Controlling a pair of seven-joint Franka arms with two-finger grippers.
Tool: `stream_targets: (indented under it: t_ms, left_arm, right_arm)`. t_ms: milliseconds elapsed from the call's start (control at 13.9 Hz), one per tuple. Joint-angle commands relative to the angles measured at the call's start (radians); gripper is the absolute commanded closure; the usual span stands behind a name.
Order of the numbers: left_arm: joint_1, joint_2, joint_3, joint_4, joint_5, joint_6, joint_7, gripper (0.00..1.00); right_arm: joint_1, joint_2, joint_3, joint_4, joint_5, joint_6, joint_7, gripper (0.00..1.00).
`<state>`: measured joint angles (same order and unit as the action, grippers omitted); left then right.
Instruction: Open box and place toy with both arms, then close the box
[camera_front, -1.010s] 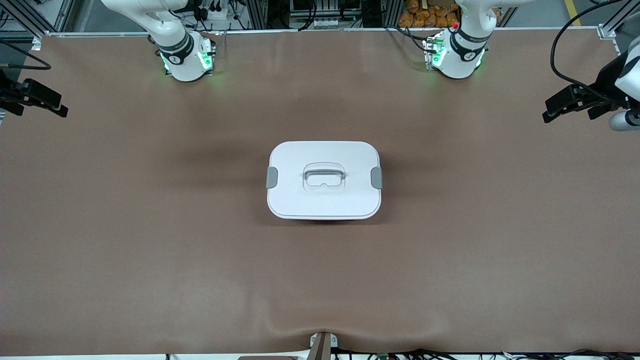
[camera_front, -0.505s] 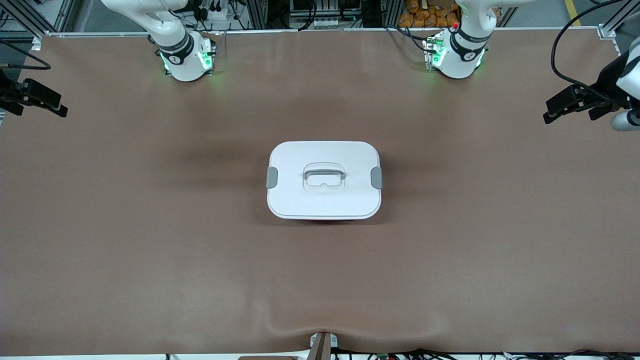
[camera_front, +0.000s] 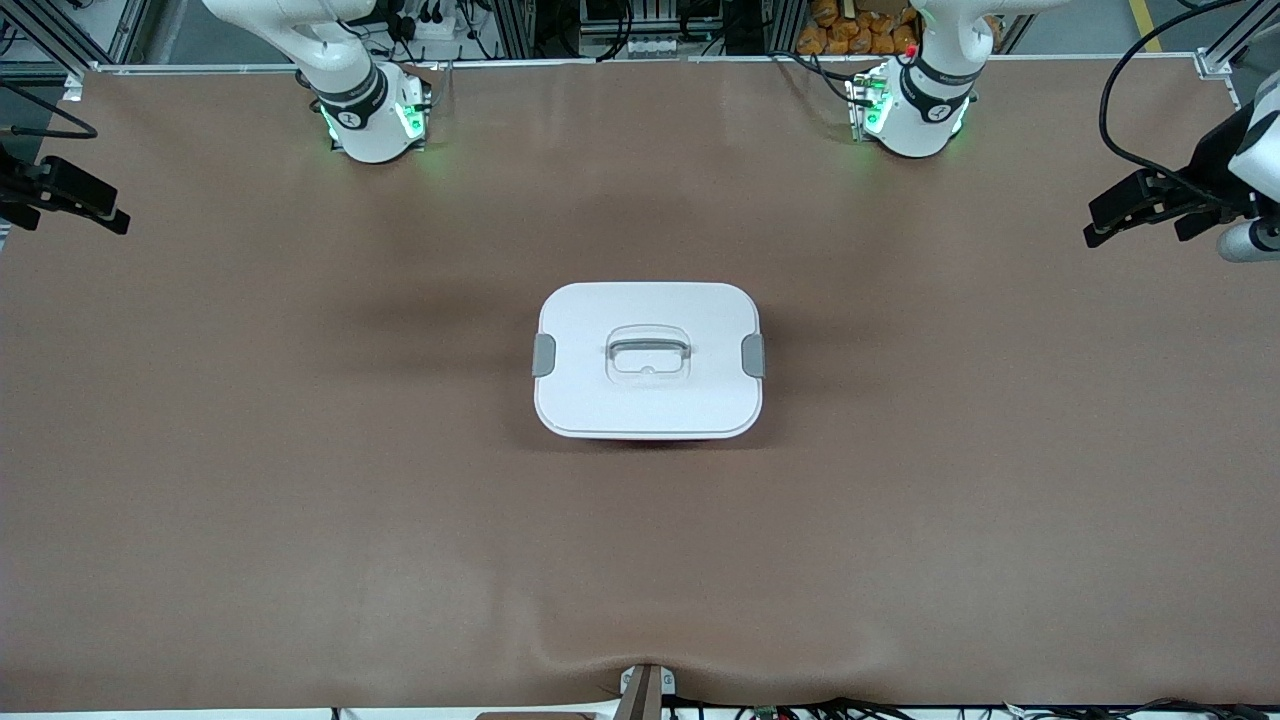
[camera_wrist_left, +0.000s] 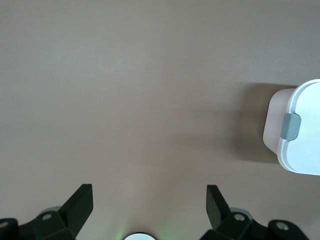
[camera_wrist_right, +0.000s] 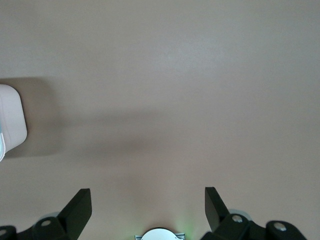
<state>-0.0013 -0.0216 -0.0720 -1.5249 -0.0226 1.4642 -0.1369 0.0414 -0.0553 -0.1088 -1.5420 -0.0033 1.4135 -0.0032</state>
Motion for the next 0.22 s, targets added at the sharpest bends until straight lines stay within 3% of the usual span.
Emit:
stream_targets:
  t_ms: [0, 144]
  left_arm:
    - [0.000, 0.006, 0.003, 0.014, -0.016, 0.002, 0.016, 0.00]
    - [0.001, 0.006, 0.003, 0.014, -0.016, 0.002, 0.017, 0.00]
  right_arm:
    - [-0.009, 0.003, 0.008, 0.016, -0.020, -0.007, 0.012, 0.00]
    - [-0.009, 0.003, 0.008, 0.016, -0.020, -0.007, 0.012, 0.00]
